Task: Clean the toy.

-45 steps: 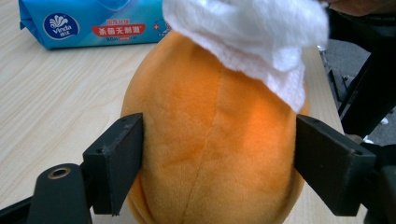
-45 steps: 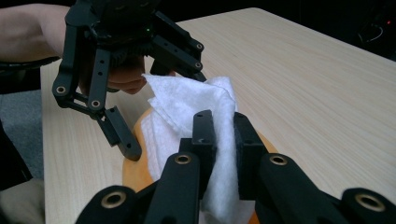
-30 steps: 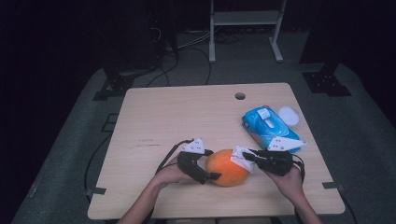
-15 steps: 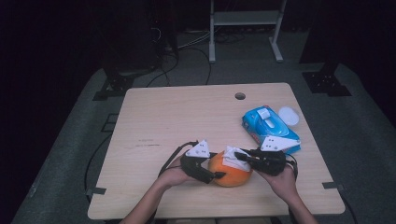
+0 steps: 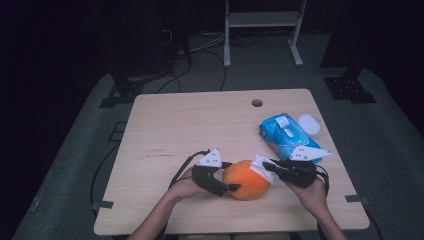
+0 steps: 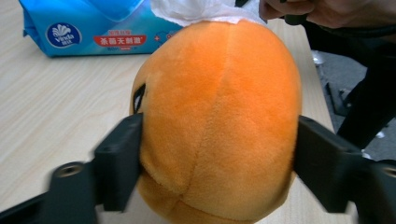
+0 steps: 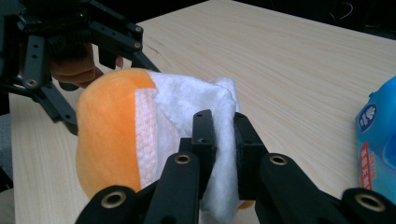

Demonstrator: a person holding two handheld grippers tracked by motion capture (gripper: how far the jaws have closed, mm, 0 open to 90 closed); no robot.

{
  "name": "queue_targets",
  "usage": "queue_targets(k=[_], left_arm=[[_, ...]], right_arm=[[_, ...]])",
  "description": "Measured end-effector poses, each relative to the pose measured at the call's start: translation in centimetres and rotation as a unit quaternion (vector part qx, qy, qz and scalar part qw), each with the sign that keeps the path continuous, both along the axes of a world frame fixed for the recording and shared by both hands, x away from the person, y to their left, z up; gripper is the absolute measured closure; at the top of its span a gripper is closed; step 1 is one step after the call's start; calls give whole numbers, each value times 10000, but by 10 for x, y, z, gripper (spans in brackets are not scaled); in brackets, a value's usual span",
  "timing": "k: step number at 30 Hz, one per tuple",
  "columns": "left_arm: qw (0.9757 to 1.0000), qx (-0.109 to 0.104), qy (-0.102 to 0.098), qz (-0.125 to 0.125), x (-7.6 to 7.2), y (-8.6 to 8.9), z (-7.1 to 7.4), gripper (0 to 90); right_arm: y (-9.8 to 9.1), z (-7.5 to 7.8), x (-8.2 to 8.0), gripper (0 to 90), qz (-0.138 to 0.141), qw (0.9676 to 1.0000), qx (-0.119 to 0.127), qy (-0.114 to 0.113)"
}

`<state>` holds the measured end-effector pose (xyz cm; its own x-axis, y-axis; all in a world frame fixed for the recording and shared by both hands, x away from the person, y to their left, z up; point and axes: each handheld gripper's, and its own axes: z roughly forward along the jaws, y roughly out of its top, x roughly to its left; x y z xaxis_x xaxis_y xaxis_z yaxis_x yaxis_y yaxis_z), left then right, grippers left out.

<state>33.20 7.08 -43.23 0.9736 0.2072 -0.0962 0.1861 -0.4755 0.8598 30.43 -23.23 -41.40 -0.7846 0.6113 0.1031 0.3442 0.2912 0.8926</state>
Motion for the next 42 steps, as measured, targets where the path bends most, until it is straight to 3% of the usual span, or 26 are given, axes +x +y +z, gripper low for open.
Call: queue_targets(k=[4,6,7,11,16,21,25,26,35,38,42], left_arm=[[9999,-94,133,9,4,3,-4,93],[9997,-112,211,-64,6,4,-7,95],[9997,-113,184,-111,6,4,-8,141],[9999,-30,-21,-144,0,1,-4,243],[9982,220,-491,-270,-12,-10,7,271],[9965,340,-694,-313,-19,-19,13,289],[9977,311,-565,-227,-15,-15,11,298],[9982,270,-506,-202,-14,-14,10,298],[9998,136,-130,-82,-4,-5,2,294],[9999,101,-89,-70,-2,-4,1,294],[9999,95,-64,-56,-2,-5,2,294]], right_arm=[[-2,-2,0,812,-26,10000,-52,14],[-4,-2,1,812,-59,10000,-63,33],[-5,-2,2,812,-54,10000,-47,66],[-2,1,3,813,-13,9999,-27,124],[10,13,3,814,302,9995,10,121],[32,27,-2,813,674,9977,-17,10],[44,33,-6,813,768,9963,-312,-207],[43,32,-6,813,748,9966,-289,-182],[-11,6,-8,812,7,9997,-150,179],[-25,-1,-12,812,-132,9993,-174,297],[-29,-3,-16,812,-138,9993,-113,326]])
